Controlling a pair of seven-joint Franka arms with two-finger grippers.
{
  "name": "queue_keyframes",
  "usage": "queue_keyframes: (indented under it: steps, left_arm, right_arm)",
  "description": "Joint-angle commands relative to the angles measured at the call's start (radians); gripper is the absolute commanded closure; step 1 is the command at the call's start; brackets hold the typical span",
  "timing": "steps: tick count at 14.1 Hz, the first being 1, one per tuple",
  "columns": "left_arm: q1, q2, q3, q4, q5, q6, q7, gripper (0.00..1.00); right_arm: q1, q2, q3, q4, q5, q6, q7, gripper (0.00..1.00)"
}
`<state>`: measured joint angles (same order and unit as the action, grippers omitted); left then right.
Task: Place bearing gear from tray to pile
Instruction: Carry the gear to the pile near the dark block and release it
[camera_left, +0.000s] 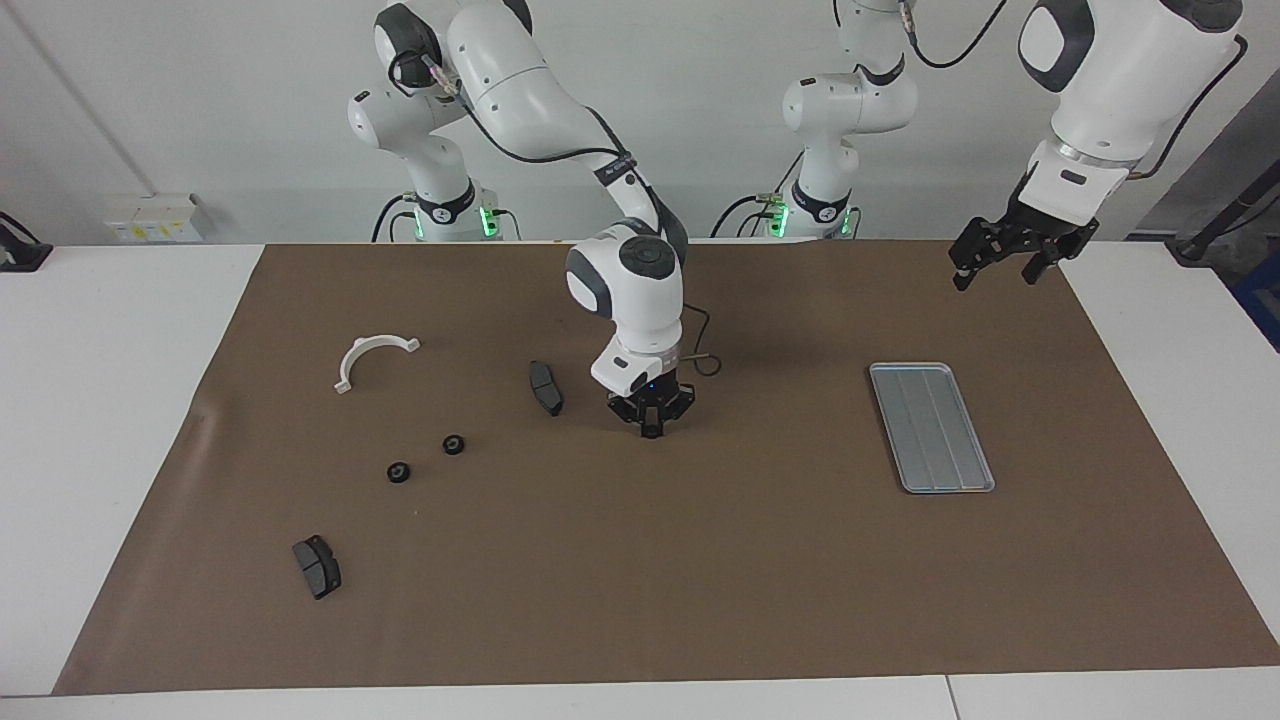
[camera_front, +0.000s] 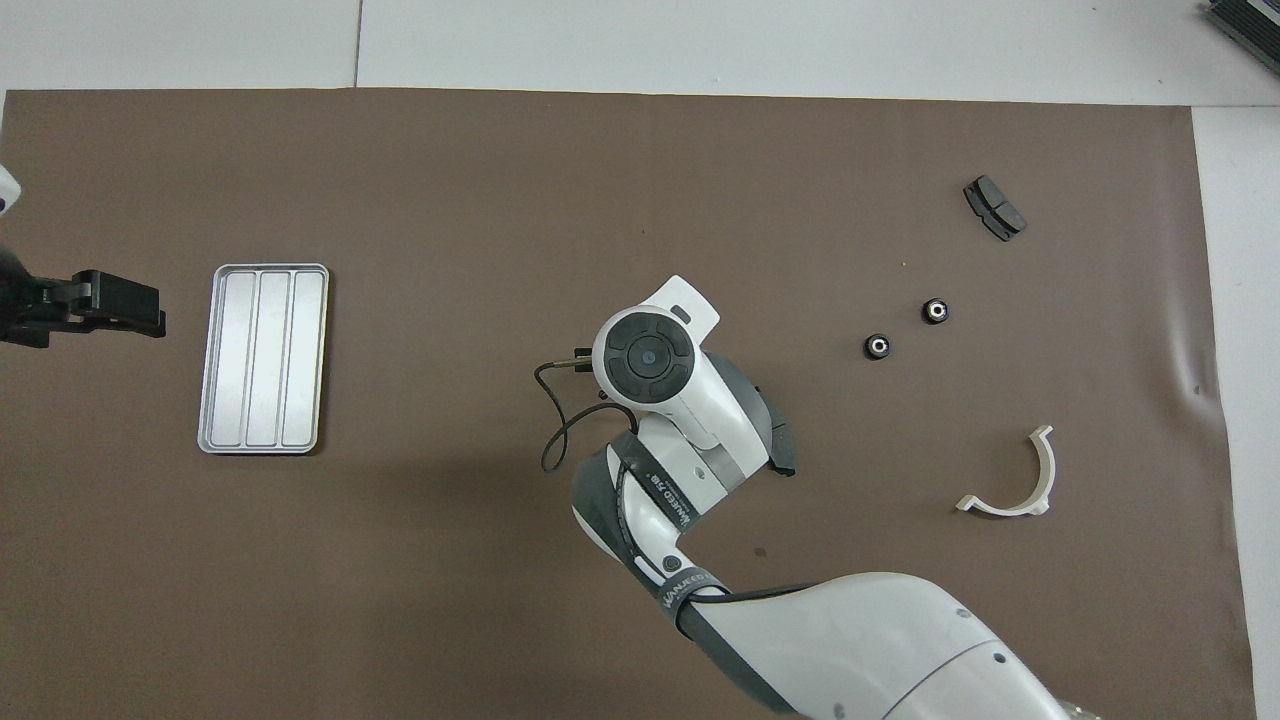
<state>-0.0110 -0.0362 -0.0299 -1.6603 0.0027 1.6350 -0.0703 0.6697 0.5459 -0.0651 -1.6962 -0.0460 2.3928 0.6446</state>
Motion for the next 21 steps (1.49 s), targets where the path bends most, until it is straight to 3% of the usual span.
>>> queue_keyframes:
  steps: [1, 4, 11, 19, 20, 21]
  left_arm:
    - [-0.003, -0.021, 0.002, -0.022, 0.019, 0.005, 0.007, 0.0]
    - [-0.003, -0.021, 0.002, -0.022, 0.019, 0.005, 0.007, 0.0]
    - [-0.001, -0.021, 0.002, -0.022, 0.019, 0.003, 0.007, 0.0]
    - [-0.001, -0.021, 0.002, -0.022, 0.019, 0.003, 0.007, 0.0]
    - [-0.001, -0.021, 0.002, -0.022, 0.019, 0.003, 0.007, 0.0]
    - [-0.001, -0.021, 0.002, -0.022, 0.019, 0.003, 0.007, 0.0]
  right_arm:
    - [-0.045, -0.032, -0.001, 0.013, -0.011, -0.033, 0.01, 1.0]
    - [-0.162, -0.101, 0.001, 0.01, -0.015, -0.073, -0.032, 1.0]
    - [-0.422, -0.071, 0.002, 0.009, -0.008, -0.037, -0.363, 1.0]
    - [-0.489, -0.015, 0.005, -0.014, 0.031, 0.045, -0.422, 1.0]
    - [-0.489, -0.015, 0.005, -0.017, 0.031, 0.048, -0.422, 0.93]
    - [-0.489, -0.015, 0.005, -0.02, 0.031, 0.049, -0.422, 0.49]
